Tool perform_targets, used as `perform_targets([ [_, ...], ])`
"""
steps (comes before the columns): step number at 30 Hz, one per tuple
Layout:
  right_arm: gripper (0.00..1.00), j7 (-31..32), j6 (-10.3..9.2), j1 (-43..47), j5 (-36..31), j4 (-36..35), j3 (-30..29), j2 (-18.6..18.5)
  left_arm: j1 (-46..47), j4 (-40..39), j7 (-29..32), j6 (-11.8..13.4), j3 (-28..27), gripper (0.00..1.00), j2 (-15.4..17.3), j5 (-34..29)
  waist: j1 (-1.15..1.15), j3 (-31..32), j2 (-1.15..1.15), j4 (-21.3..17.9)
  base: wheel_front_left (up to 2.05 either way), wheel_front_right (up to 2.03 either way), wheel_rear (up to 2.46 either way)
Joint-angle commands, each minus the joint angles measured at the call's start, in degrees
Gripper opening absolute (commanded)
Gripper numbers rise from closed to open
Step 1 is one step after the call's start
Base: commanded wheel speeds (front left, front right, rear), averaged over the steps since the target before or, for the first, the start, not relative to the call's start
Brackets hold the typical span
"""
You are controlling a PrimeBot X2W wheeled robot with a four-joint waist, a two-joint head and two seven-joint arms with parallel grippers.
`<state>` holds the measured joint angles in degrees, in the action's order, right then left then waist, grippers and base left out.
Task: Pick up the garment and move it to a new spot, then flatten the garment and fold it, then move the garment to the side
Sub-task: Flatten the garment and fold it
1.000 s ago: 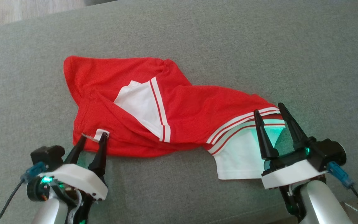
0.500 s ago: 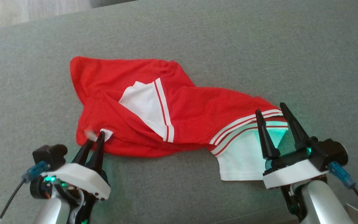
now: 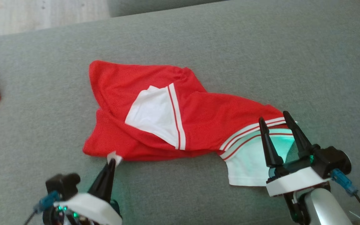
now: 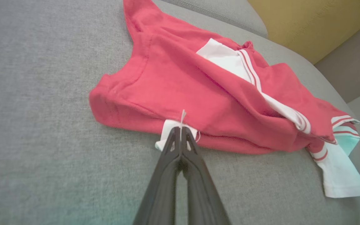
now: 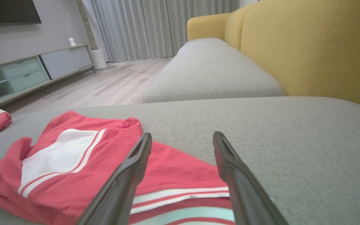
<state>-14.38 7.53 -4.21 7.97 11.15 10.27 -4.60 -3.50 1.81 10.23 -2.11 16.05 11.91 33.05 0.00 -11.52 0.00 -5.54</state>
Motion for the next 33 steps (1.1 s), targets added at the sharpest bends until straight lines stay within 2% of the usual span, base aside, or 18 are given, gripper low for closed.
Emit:
perform_targets([
  [1, 1.0, -0.62, -0.04, -0.19, -0.4, -1.82, 0.79, -0.73, -0.82, -3.19, -0.86, 0.48, -1.7, 0.0, 0.29, 0.07, 0.0, 0.74, 0.0, 1.09, 0.0, 0.0, 0.0],
  [10, 1.0, -0.62, -0.04, 1.42, -0.5, -2.05, 0.64, -1.52, -9.3, -6.92, -1.56, 1.85, -0.22, 0.0, -0.23, 0.31, 0.0, 1.77, 0.0, 4.21, 0.0, 0.0, 0.0],
  [18, 1.0, -0.62, -0.04, 1.2, -0.59, -2.11, 0.85, -1.66, -10.63, -3.31, -3.35, 2.67, 1.98, 0.0, -2.38, -0.71, 0.0, 1.65, 0.0, 5.44, 0.0, 0.0, 0.0],
  [19, 1.0, -0.62, -0.04, 1.17, -0.61, -2.08, 0.98, -1.67, -10.44, -2.79, -4.06, 2.9, 1.87, 0.25, -2.72, -0.85, 0.0, 1.66, 0.0, 5.39, 0.0, 0.0, 0.0],
  [20, 1.0, -0.62, -0.04, 1.1, -0.6, -2.03, 1.14, -1.71, -10.21, -2.35, -5.01, 3.09, 1.72, 0.79, -2.87, -1.24, 0.0, 1.7, 0.0, 5.27, 0.0, 0.0, 0.0],
  [21, 1.0, -0.62, -0.04, 1.05, -0.56, -1.99, 1.2, -1.78, -9.95, -2.02, -6.24, 3.11, 1.6, 1.0, -2.88, -1.79, 0.0, 1.77, 0.0, 5.12, 0.0, 0.0, 0.0],
  [28, 1.0, -0.62, -0.04, 1.34, -0.88, -2.7, 0.33, -2.19, -8.23, 0.44, -17.3, 5.32, -1.44, 1.0, -2.37, -6.31, 0.0, 2.83, 0.0, 3.05, 0.0, 0.0, 0.0],
  [33, 1.0, -0.62, -0.04, 2.53, -1.73, -4.28, -2.08, -2.26, -6.47, 2.73, -23.37, 5.7, -3.26, 1.0, -2.48, -8.17, 0.0, 4.34, 0.0, 1.47, 0.0, 0.0, 0.0],
])
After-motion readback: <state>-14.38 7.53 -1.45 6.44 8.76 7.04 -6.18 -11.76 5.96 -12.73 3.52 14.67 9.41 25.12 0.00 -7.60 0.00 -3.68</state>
